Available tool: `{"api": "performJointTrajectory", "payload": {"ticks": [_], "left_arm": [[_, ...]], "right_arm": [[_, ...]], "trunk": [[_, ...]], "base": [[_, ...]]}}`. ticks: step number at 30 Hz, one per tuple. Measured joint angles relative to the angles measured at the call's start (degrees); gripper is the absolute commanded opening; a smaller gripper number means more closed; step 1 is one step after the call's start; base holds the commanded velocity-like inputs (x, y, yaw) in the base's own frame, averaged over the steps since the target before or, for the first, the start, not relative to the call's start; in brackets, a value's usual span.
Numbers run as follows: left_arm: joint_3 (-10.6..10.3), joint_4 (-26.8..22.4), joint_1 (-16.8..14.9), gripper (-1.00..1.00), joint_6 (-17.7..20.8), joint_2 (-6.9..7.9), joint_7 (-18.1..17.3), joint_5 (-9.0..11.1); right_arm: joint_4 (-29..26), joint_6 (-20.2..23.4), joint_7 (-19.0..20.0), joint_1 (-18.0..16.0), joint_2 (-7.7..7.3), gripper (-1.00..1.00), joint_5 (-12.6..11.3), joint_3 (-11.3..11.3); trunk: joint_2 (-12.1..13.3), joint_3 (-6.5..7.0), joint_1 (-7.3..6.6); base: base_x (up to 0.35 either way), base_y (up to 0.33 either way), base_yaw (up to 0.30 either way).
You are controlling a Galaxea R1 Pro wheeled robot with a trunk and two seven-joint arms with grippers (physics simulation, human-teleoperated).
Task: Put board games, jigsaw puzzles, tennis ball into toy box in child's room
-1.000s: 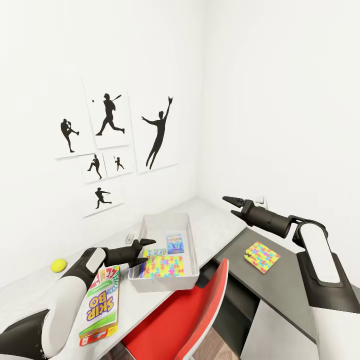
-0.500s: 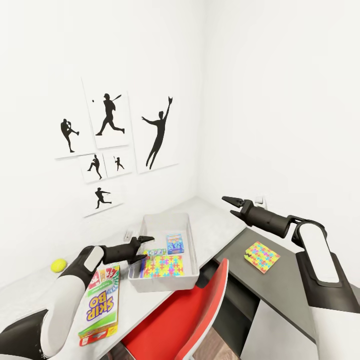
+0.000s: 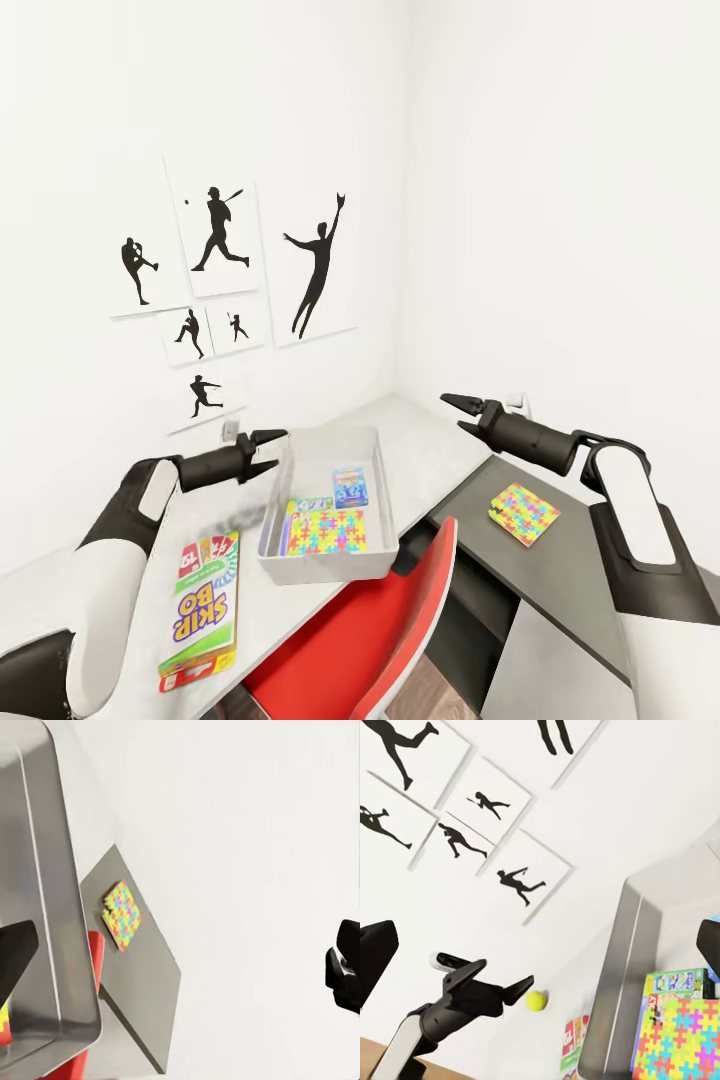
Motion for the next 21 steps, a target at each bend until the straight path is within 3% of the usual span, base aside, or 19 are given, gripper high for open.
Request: {"api": "performJointTrajectory", "payload": {"ticks": [6,13,21], "left_arm": [[-0.01,-0.19,0.01,1.0,0.01,1.38,-3.28,-0.27],[-0.01,-0.2,0.01,1.0,0.01,1.75,-3.69,-0.34],[-0.02,-0.22,0.0,1.0,0.02,1.8,-3.73,-0.36]], "right_arm": [[0.0,-0.12,-0.05,-0.07,0.03,1.0,0.06,0.07],[0.01,-0.15,-1.73,-0.15,0.16,1.0,0.21,0.07],[0.06,-0.06,-3.77,-0.21,0.25,1.0,0.1,0.13]], "trunk": [[0.0,0.0,0.01],[0.0,0.01,0.0],[-0.05,0.48,0.01]], "base": [[-0.128,0.092,0.0],[-0.023,0.016,0.008],[-0.001,0.001,0.119]]}}
